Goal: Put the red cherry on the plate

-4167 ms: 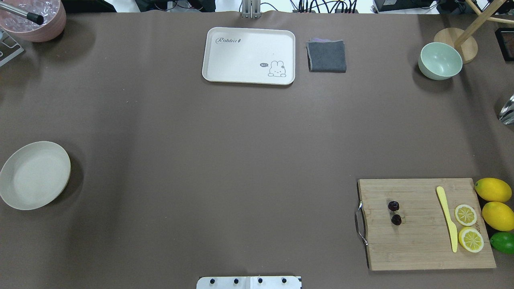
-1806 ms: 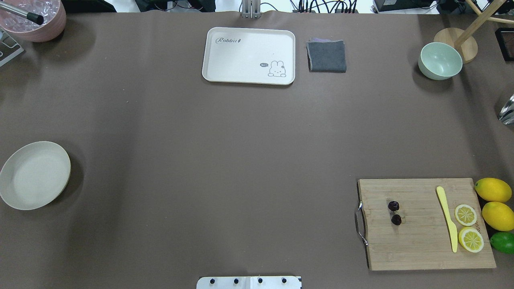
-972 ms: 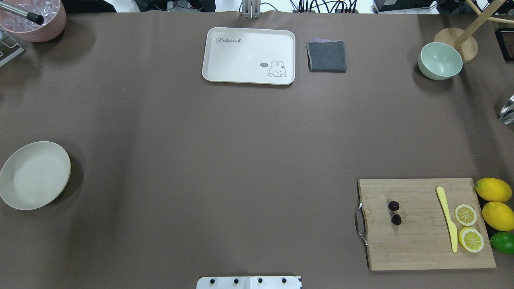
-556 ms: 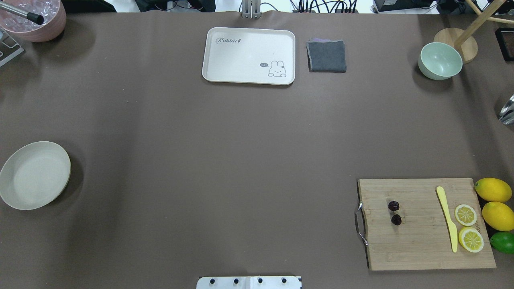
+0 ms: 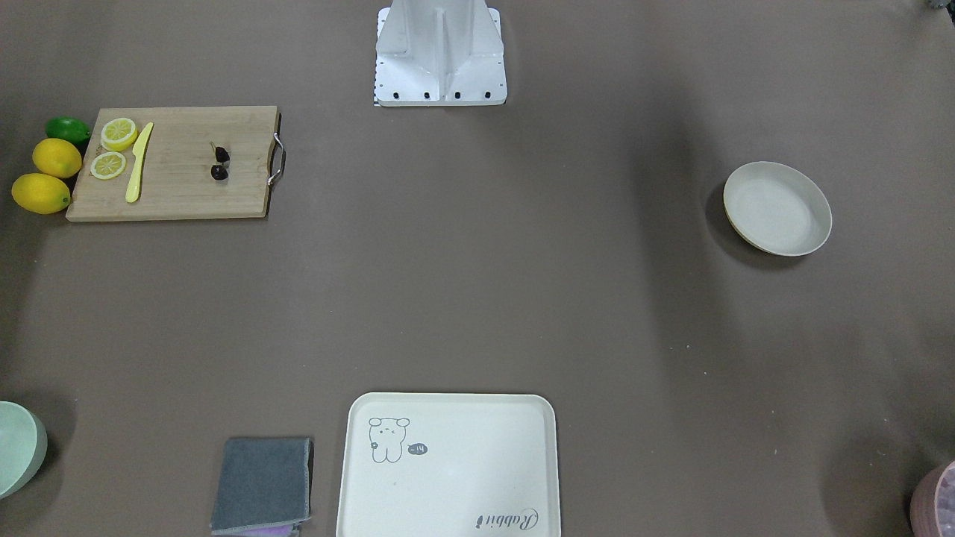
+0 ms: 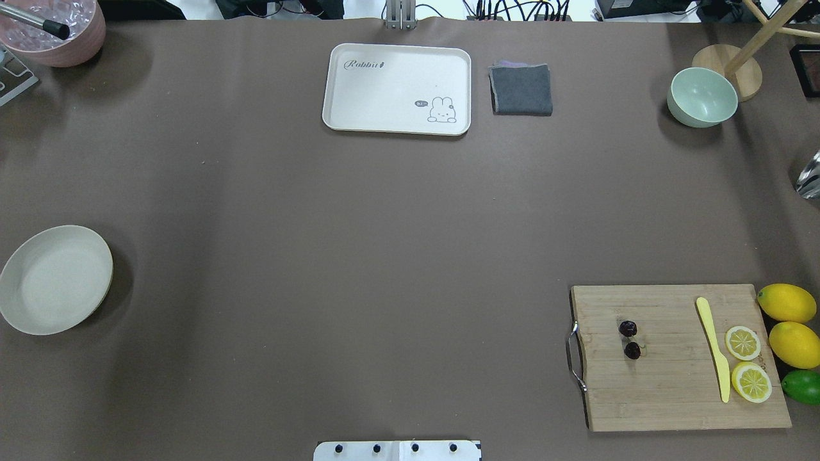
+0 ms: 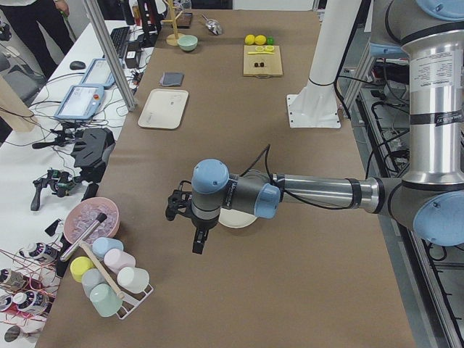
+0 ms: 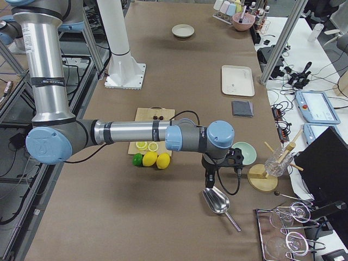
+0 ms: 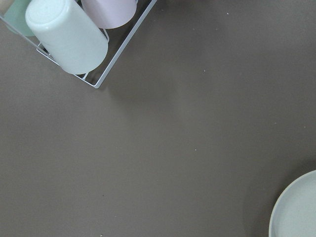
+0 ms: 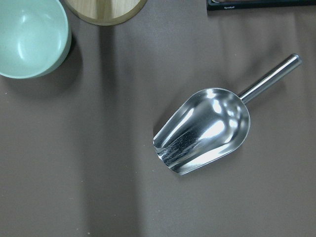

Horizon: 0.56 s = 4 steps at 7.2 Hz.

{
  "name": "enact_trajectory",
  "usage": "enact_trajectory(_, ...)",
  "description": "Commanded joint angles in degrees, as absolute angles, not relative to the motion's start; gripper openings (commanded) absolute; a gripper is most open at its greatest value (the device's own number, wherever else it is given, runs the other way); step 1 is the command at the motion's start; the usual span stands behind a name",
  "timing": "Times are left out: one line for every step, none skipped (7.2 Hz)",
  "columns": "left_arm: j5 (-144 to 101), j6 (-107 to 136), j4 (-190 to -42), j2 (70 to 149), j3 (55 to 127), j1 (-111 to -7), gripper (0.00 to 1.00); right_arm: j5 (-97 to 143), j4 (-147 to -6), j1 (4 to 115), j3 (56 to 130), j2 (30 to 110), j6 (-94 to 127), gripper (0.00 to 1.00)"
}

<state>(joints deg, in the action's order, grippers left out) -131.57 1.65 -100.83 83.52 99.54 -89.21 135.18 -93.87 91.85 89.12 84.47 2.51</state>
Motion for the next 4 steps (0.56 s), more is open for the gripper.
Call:
enact_trajectory(-131.6,1.6,-100.9,83.5,99.6,-89.2,0.98,135.2,-94.0,91.8,89.1,84.6,2.5,1.0)
enact_trajectory(-131.6,1.6,-100.9,83.5,99.7,-89.2,0.98,135.3,-93.9,91.8,89.1,84.6,2.5,1.0)
enact_trajectory(-132.1,1.6,-100.8,83.5,100.5,-89.3,0.98,135.3,-93.9,91.8,89.1,84.6,2.5,1.0)
enact_trajectory(-134.7,1.3,-103.0,84.1,99.7,-88.7,0.98,135.2,-93.9,91.8,89.1,84.6,2.5,1.0)
